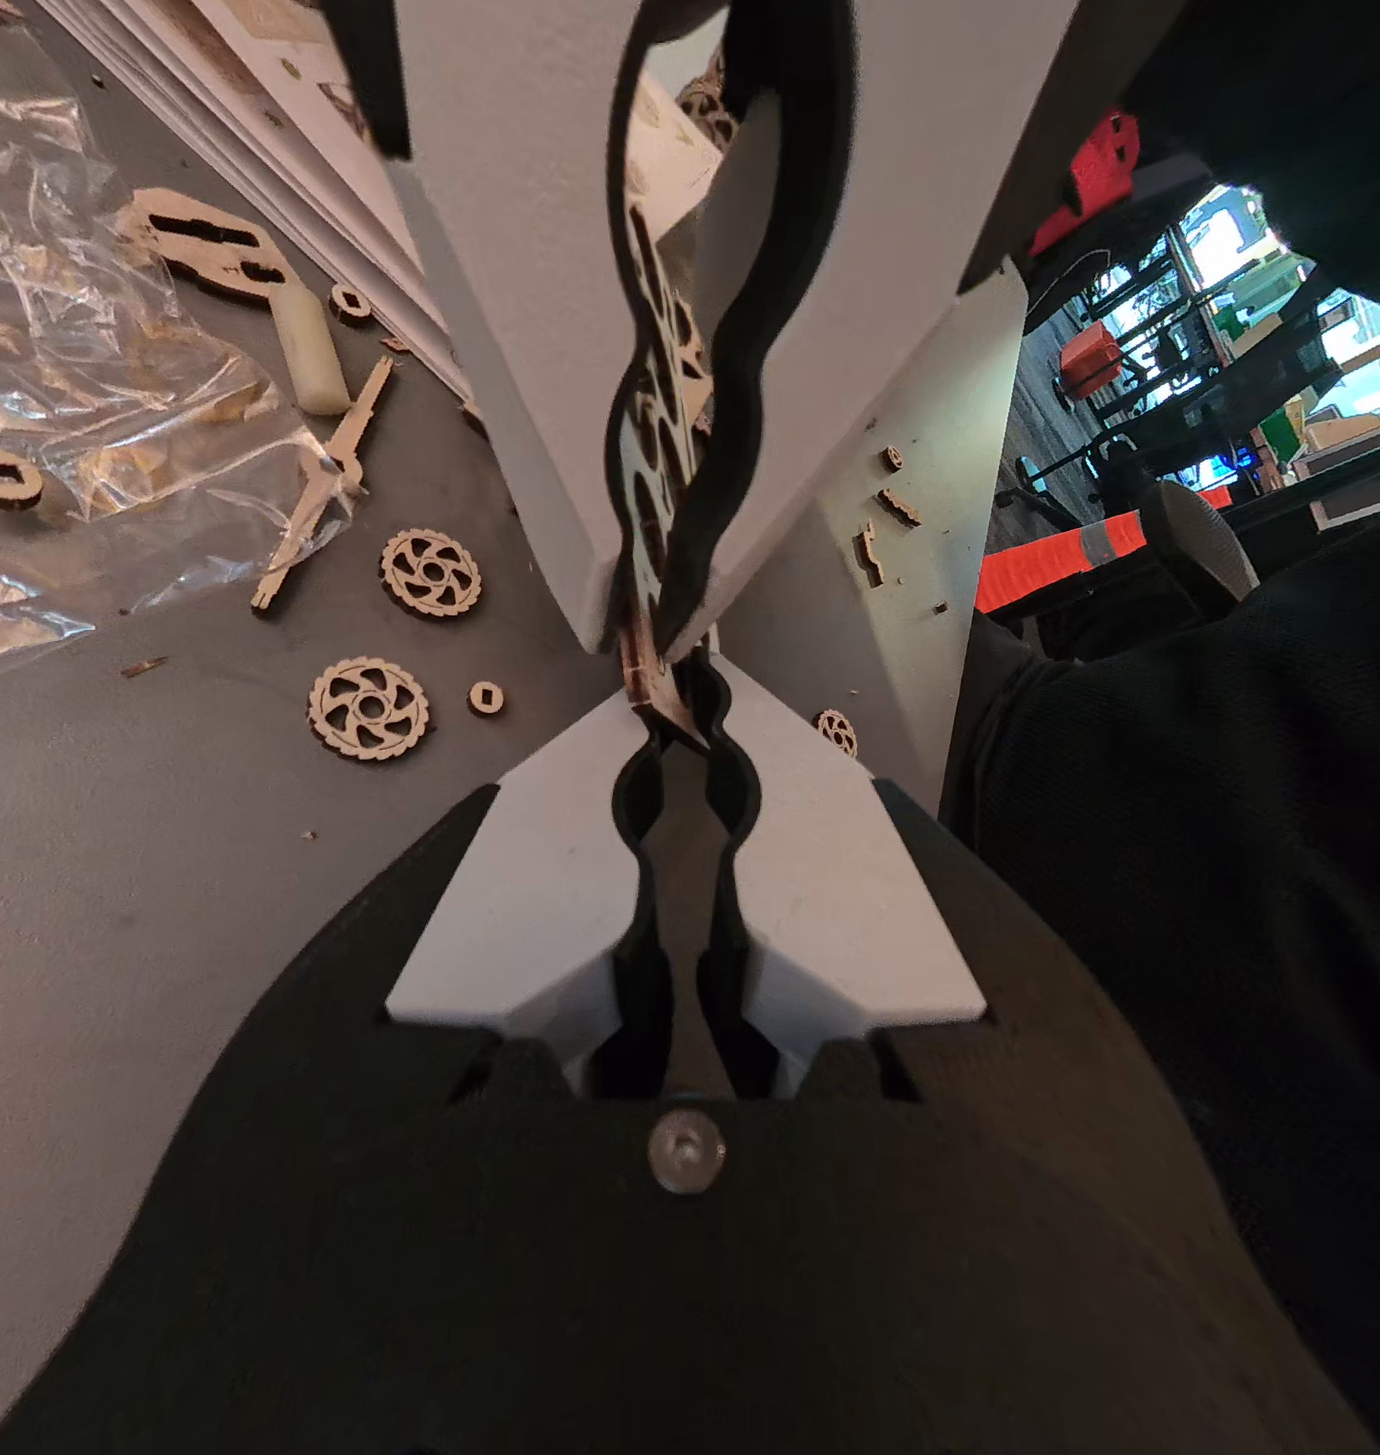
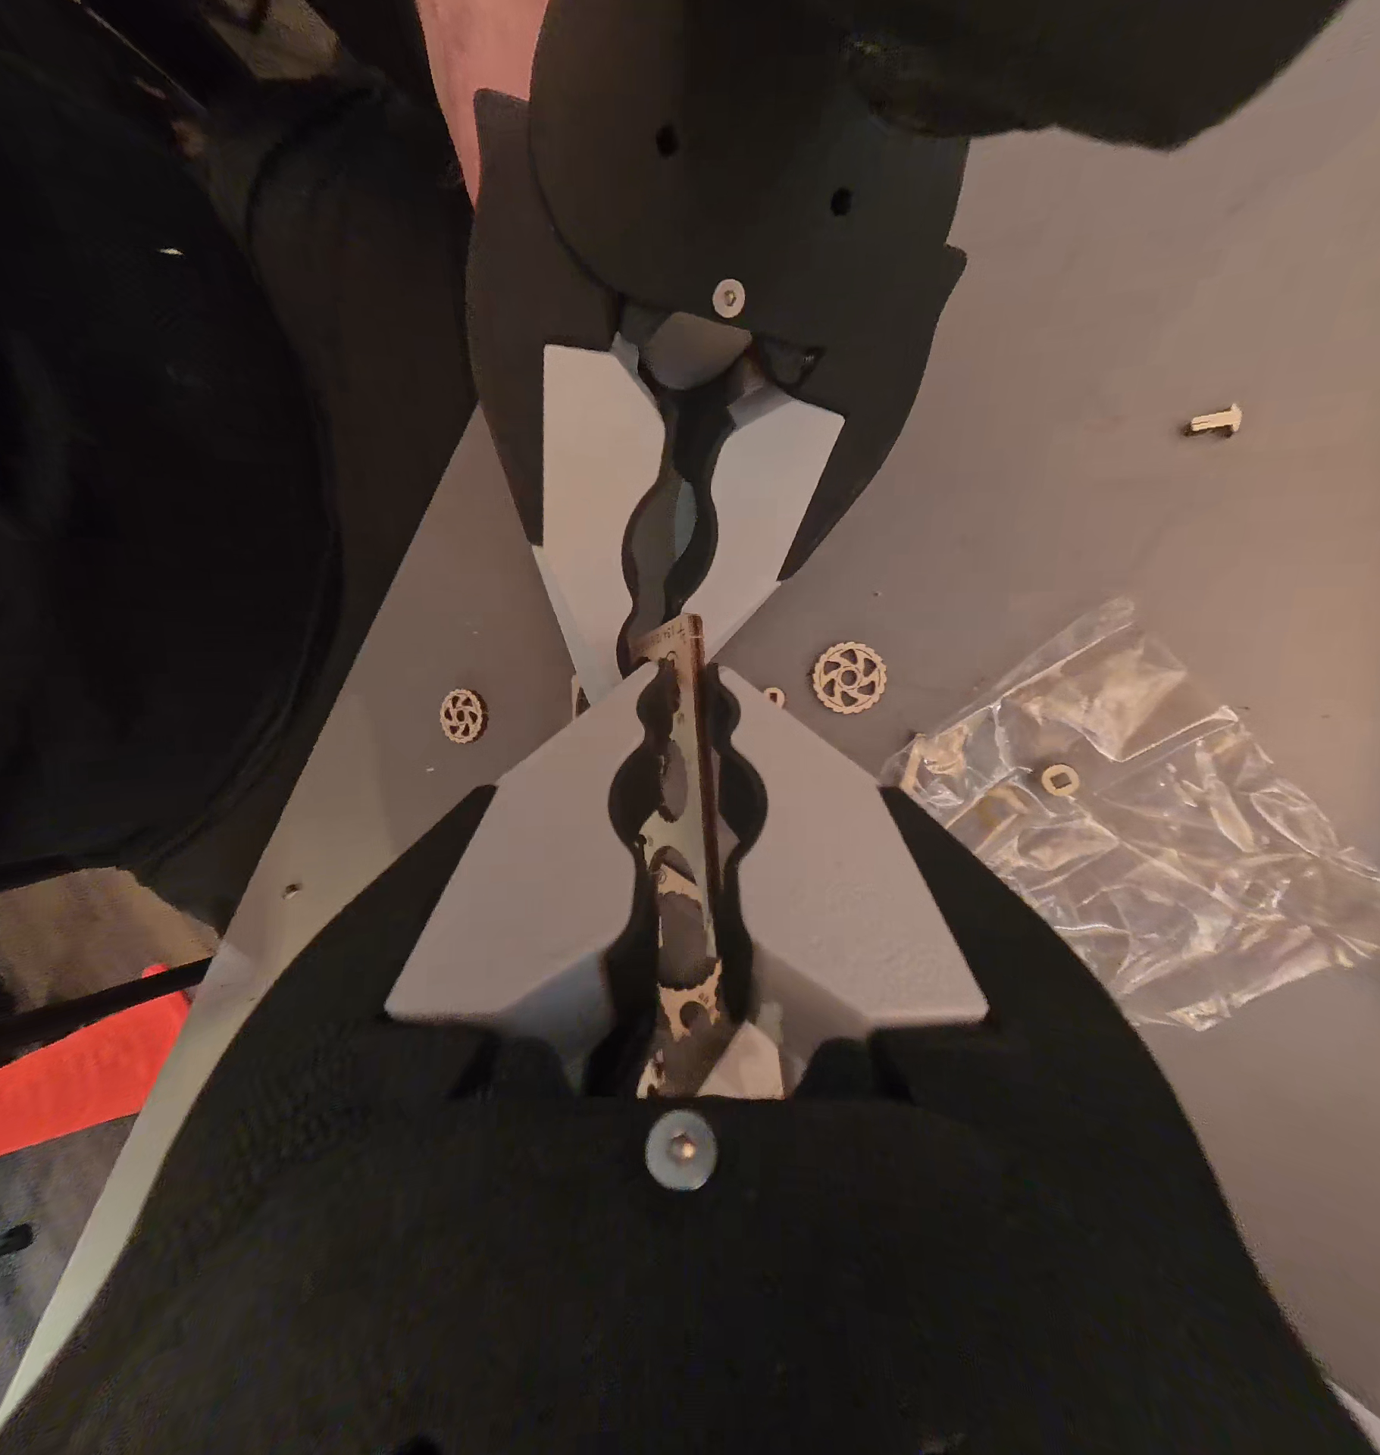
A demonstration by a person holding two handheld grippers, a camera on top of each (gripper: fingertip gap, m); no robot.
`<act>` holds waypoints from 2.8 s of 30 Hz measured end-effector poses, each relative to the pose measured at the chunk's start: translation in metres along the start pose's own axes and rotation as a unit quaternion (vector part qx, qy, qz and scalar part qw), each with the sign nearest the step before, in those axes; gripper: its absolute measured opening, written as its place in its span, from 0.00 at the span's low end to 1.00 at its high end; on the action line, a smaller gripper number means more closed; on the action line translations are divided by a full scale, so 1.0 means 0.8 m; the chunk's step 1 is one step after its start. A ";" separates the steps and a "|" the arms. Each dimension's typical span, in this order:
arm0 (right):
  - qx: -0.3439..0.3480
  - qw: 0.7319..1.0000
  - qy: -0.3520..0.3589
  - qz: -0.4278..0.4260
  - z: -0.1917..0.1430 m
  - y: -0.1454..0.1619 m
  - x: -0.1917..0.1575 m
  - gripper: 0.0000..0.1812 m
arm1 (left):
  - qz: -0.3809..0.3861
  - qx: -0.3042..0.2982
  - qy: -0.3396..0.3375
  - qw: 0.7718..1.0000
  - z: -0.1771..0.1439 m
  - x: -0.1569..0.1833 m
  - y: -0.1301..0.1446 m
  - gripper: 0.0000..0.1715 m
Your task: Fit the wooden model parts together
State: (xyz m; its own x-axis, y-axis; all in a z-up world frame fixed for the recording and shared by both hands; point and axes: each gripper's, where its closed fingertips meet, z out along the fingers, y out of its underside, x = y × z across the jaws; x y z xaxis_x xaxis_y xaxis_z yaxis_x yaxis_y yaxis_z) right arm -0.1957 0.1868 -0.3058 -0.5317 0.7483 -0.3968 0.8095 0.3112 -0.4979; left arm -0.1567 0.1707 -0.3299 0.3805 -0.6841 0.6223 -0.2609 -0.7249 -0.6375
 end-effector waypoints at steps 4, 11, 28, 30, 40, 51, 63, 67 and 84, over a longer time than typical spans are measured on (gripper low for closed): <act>-0.004 1.000 -0.010 0.020 0.001 0.001 0.002 0.02 | -0.001 -0.001 -0.002 1.000 0.000 -0.001 0.001 0.01; -0.049 0.996 0.072 -0.024 0.006 0.003 0.010 0.03 | -0.007 -0.010 -0.013 1.000 0.000 -0.004 0.004 0.01; -0.009 0.964 0.255 -0.079 -0.013 -0.009 0.009 0.08 | -0.013 0.010 -0.012 1.000 -0.001 -0.006 -0.004 0.01; -0.024 0.964 0.257 -0.061 -0.022 0.002 0.018 0.10 | -0.008 0.016 -0.015 1.000 -0.003 -0.006 -0.006 0.01; -0.004 0.967 0.254 -0.026 -0.067 -0.007 0.009 0.12 | -0.005 0.048 -0.004 0.999 -0.016 -0.004 -0.016 0.00; 0.124 0.901 0.396 0.128 -0.203 0.053 -0.055 0.21 | -0.046 0.168 0.095 0.980 -0.051 0.036 -0.066 0.00; 0.305 0.881 0.285 0.220 -0.199 0.083 -0.106 0.04 | -0.027 0.213 0.147 0.966 -0.051 0.081 -0.094 0.00; 0.374 0.871 0.250 0.195 -0.219 0.071 -0.138 0.01 | -0.014 0.244 0.159 0.957 -0.054 0.092 -0.115 0.07; 0.130 0.586 0.758 0.255 -0.552 0.458 -0.280 0.00 | 0.046 0.248 -0.006 0.968 -0.105 0.055 -0.119 0.20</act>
State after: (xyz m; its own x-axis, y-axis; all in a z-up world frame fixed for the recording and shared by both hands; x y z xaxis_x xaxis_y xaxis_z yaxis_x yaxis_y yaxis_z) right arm 0.3303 0.3920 -0.0587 0.7549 0.4273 0.4975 0.5966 -0.1327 -0.7915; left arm -0.1897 0.2028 -0.2038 0.3861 -0.7412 0.5491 0.1631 -0.5311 -0.8315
